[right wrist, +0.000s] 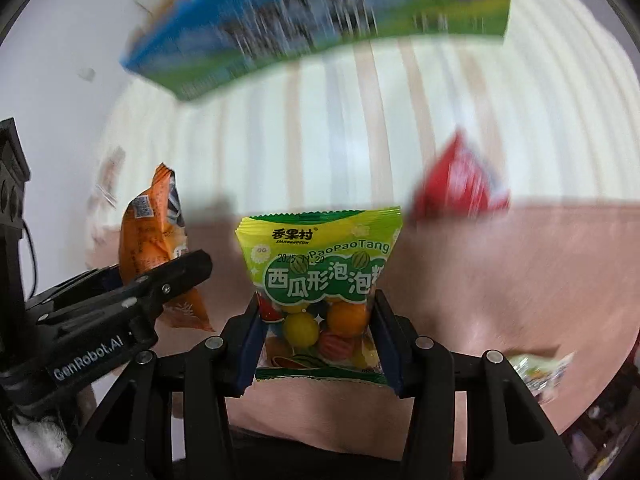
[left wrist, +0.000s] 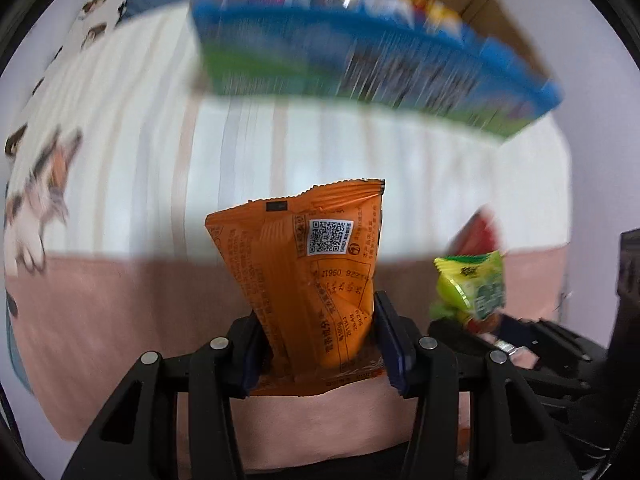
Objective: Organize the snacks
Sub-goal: 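Carry both bags into the box and open both tools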
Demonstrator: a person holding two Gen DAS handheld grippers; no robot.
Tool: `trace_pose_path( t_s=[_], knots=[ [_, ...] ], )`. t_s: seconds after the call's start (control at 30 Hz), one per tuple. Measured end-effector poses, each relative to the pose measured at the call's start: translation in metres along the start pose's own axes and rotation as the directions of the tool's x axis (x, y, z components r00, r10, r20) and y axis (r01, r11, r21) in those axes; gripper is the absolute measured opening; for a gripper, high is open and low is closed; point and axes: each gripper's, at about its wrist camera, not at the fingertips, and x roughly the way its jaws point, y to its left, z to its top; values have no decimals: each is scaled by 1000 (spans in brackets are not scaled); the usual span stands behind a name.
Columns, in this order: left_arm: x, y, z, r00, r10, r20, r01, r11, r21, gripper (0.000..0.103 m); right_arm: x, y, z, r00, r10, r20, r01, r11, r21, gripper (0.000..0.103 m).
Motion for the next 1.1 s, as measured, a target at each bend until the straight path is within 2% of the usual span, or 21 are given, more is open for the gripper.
trace_pose_path(
  t_s=[0.13,0.23,0.37,0.43,0.53,0.63,0.77,1.0,1.03,1.07,1.1],
  knots=[
    [-48,-7,49,994,-71,79,70,997,19,46,-55,3,44,995,43,90,-42,999,-21,52],
    [-68,-11,93,988,-91,122,88,996,35,46,-90,4,83,987,66,149,-62,998,-33,52],
    [-77,-9,156,986,-104,132,98,994,51,46,-100,12,137,979,54,198,-48,998,-38,52],
    [-71,-11,186,989,-102,107,97,994,44,46,-90,13,169,981,36,188,-30,999,-32,52],
    [-43,-2,226,993,-114,21,114,993,16,46,-65,14,199,987,3,161,0,1000,-17,52],
    [-4,5,259,989,-127,-79,125,992,-24,46,-31,12,234,993,-35,116,37,999,-8,52],
    [34,14,281,979,-119,-168,112,992,-52,46,16,8,258,997,-68,45,69,997,-18,52],
    [76,23,289,947,-140,-289,118,989,-93,48,55,10,279,993,-113,-34,111,992,-57,53],
    [79,24,289,945,-146,-292,122,988,-97,49,60,9,281,990,-127,-57,124,991,-59,60],
    [80,24,289,948,-135,-289,114,990,-89,54,63,9,283,988,-140,-67,136,989,-61,69],
    [79,24,289,951,-121,-283,103,992,-78,59,62,10,283,986,-158,-61,154,986,-64,89]
  ],
)
